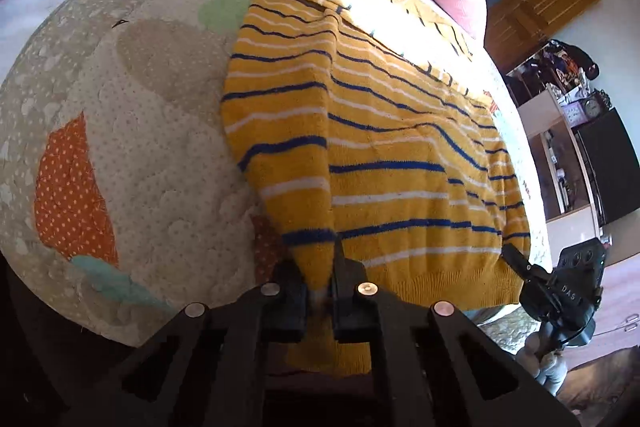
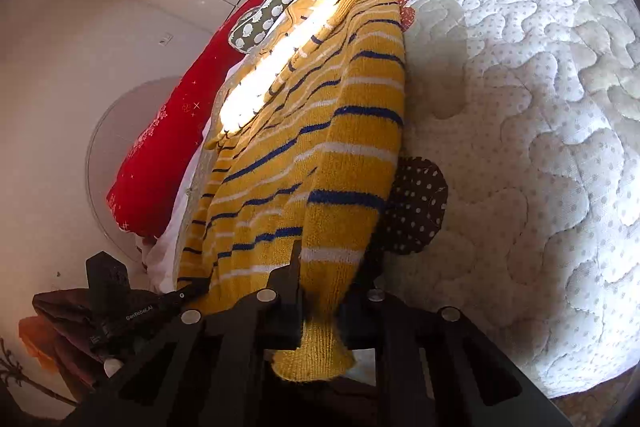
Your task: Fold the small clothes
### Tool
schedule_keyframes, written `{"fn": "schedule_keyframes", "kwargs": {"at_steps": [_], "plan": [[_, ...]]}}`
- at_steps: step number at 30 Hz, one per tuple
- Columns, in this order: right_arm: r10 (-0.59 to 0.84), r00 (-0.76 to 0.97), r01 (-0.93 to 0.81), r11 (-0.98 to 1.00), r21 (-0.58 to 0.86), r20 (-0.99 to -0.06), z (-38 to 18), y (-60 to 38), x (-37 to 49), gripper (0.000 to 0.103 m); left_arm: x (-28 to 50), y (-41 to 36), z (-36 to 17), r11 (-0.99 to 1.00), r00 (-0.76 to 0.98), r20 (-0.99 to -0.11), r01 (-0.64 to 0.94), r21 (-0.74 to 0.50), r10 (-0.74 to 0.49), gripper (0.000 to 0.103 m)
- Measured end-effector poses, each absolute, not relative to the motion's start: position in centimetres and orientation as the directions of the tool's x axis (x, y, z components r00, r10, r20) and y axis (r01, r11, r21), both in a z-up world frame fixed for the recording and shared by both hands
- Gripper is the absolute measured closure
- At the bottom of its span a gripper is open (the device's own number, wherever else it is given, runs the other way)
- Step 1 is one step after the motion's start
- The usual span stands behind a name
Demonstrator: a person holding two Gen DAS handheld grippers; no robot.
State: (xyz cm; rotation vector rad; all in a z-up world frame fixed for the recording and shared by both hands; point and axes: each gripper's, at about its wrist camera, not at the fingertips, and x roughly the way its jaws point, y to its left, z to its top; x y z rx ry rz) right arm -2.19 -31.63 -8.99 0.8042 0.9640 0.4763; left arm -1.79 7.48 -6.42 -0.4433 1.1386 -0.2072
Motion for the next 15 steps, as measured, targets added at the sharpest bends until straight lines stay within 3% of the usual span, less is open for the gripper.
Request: {"fn": "schedule_keyframes", "kwargs": {"at_steps": [10,15], "plan": [[0.725,0.478,-0.033,0.58,0.814,-0.497,-9.0,-32.0,-7.0,0.093,-5.1,7.9,-5.6,0.904,0.408,-0.836,-0.055,-0.423,-0.366,0.095],[0.744,0.477,-0.07,0.562,0.824,-0.467,-8.0,-32.0,-5.4,0.093,-3.6,8.5,-3.8,0.884,0.432,-0.807,-0.044,-0.465,-0.403,0.095]]}}
